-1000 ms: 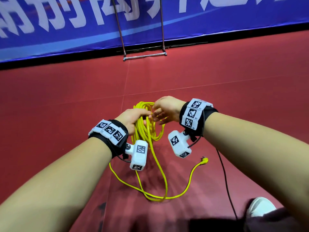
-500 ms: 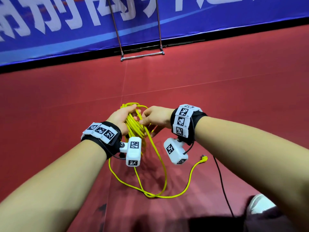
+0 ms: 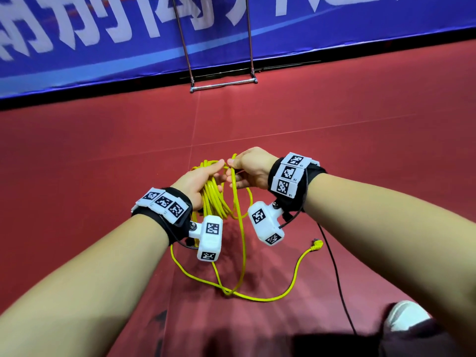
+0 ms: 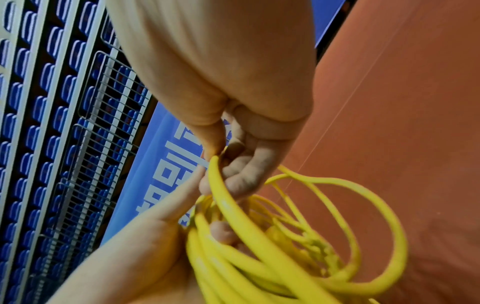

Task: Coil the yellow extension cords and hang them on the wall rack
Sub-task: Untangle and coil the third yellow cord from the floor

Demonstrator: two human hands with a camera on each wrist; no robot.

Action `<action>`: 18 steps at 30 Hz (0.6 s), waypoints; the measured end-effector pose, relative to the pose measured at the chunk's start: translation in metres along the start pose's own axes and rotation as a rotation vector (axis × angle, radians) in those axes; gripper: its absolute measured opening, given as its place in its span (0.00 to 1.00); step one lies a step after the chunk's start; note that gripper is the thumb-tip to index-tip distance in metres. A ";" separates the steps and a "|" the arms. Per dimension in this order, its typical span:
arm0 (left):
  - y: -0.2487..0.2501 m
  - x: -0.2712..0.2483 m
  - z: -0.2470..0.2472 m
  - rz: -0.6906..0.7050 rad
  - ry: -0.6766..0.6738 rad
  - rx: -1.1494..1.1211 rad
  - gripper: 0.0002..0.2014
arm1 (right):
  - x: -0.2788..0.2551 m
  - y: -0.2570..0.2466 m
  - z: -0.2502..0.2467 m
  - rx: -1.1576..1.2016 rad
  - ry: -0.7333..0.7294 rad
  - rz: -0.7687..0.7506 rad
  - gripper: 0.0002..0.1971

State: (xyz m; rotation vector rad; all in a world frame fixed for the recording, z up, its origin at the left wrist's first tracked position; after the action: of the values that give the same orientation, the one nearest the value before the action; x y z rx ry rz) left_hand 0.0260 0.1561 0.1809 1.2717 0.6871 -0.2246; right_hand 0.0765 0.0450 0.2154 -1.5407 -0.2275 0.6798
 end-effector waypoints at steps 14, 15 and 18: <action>-0.006 -0.009 0.034 0.043 -0.064 0.165 0.07 | 0.002 0.007 -0.035 -0.035 0.155 0.121 0.12; -0.006 -0.009 0.032 0.034 -0.045 0.193 0.05 | 0.002 0.007 -0.039 -0.090 0.148 0.100 0.12; -0.007 -0.008 0.025 0.002 -0.001 0.231 0.07 | 0.004 -0.001 -0.052 -0.346 0.168 -0.033 0.07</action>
State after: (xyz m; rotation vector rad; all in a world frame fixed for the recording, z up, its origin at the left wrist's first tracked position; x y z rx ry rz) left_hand 0.0247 0.1294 0.1832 1.4925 0.6731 -0.3096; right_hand 0.1082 0.0034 0.2126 -1.9106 -0.2523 0.4985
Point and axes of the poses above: each hand's wrist, its own x-axis towards the middle knuckle, its own z-axis out of the palm, y = z × x, the point moved 9 cm from there along x, towards the middle knuckle, and after that the axes turned 5 degrees about -z, right-handed, at the moved point
